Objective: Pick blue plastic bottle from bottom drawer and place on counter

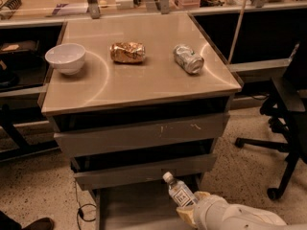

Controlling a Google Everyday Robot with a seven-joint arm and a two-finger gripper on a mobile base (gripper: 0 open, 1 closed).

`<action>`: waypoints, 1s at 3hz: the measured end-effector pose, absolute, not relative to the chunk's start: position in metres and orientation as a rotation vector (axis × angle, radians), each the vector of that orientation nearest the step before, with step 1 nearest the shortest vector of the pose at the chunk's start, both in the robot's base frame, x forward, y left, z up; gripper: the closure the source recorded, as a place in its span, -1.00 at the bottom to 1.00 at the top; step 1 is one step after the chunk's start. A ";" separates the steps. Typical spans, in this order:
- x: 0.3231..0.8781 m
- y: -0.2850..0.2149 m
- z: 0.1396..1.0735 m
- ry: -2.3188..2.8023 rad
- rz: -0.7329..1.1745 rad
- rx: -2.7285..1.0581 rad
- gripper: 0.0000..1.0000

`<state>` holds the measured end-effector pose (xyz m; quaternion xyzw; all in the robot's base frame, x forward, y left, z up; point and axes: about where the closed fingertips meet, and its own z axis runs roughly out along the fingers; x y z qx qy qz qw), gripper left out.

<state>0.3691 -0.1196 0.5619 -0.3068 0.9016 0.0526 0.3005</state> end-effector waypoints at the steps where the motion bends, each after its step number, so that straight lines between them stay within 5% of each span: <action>1: 0.369 -0.120 0.562 2.392 0.140 -0.814 1.00; 3: 0.389 -0.106 0.623 2.279 0.134 -0.804 1.00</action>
Offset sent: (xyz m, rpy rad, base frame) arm 0.0208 0.0200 0.0616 0.0491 -0.1132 0.0270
